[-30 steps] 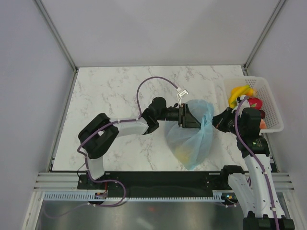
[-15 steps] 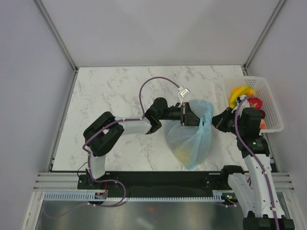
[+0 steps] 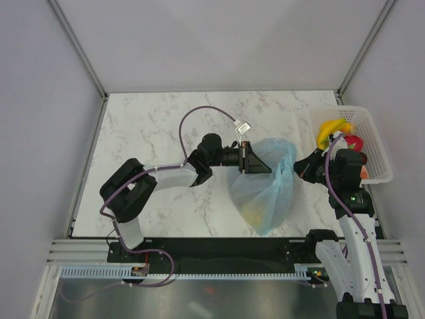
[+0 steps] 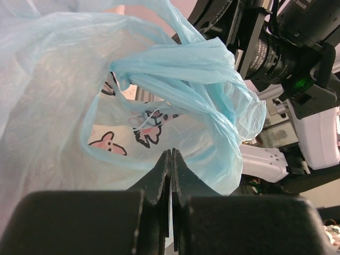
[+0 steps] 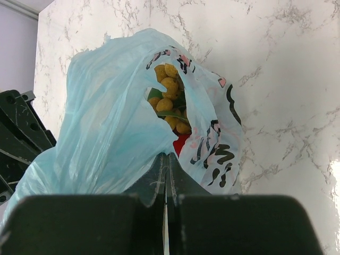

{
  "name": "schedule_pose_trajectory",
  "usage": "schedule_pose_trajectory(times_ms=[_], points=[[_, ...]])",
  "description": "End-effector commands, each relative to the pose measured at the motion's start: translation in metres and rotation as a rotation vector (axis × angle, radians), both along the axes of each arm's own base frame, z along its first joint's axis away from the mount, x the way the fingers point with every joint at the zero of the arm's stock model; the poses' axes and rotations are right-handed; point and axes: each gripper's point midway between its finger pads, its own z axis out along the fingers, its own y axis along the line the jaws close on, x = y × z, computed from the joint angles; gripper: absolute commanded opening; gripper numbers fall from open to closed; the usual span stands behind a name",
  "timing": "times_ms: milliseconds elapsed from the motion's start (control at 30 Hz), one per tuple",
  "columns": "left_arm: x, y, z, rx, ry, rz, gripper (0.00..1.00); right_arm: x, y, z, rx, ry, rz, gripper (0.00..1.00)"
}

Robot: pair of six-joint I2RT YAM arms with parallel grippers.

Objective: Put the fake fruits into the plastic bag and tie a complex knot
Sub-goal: Tie the plastic bag at the center of the board.

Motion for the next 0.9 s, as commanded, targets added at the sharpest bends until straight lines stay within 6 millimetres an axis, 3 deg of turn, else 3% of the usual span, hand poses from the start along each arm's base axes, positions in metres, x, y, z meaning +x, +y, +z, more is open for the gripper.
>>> schedule_pose_trajectory(times_ms=[0,67,100,167,300,333,433,467,500,567,600,733,867], points=[[0.003,0.010,0.015,0.012,-0.107,0.050,0.02,0.003,-0.003,0.020,-0.027,-0.063,-0.004,0.00],[0.010,0.016,0.006,0.065,-0.123,0.089,0.02,0.003,-0.003,0.019,-0.028,-0.060,-0.003,0.00],[0.012,0.020,0.015,0.066,-0.151,0.109,0.02,0.003,-0.003,0.020,-0.028,-0.062,-0.001,0.00],[0.019,0.027,0.009,0.140,-0.186,0.160,0.14,0.003,-0.003,0.018,-0.028,-0.056,-0.001,0.00],[0.030,0.041,0.037,0.203,-0.304,0.243,0.35,0.003,-0.004,0.016,-0.033,-0.052,-0.004,0.00],[0.033,0.044,0.048,0.208,-0.358,0.255,0.45,0.003,-0.004,0.015,-0.034,-0.051,-0.003,0.00],[0.041,0.041,0.075,0.228,-0.444,0.261,0.58,0.003,-0.003,0.013,-0.036,-0.046,0.000,0.00],[0.044,0.036,0.076,0.234,-0.459,0.252,0.61,0.003,-0.003,0.013,-0.037,-0.047,0.002,0.00],[0.048,0.032,0.096,0.222,-0.489,0.254,0.64,0.003,-0.003,0.012,-0.037,-0.044,0.002,0.00],[0.053,0.020,0.102,0.229,-0.553,0.233,0.68,0.004,-0.004,0.012,-0.036,-0.042,0.000,0.00],[0.055,0.014,0.121,0.215,-0.586,0.231,0.69,0.004,-0.003,0.013,-0.036,-0.045,0.002,0.00],[0.059,-0.013,0.128,0.233,-0.706,0.176,0.74,0.004,-0.003,0.012,-0.034,-0.043,0.003,0.00],[0.056,-0.042,0.117,0.278,-0.779,0.125,0.74,0.003,-0.003,0.015,-0.034,-0.051,0.002,0.00]])
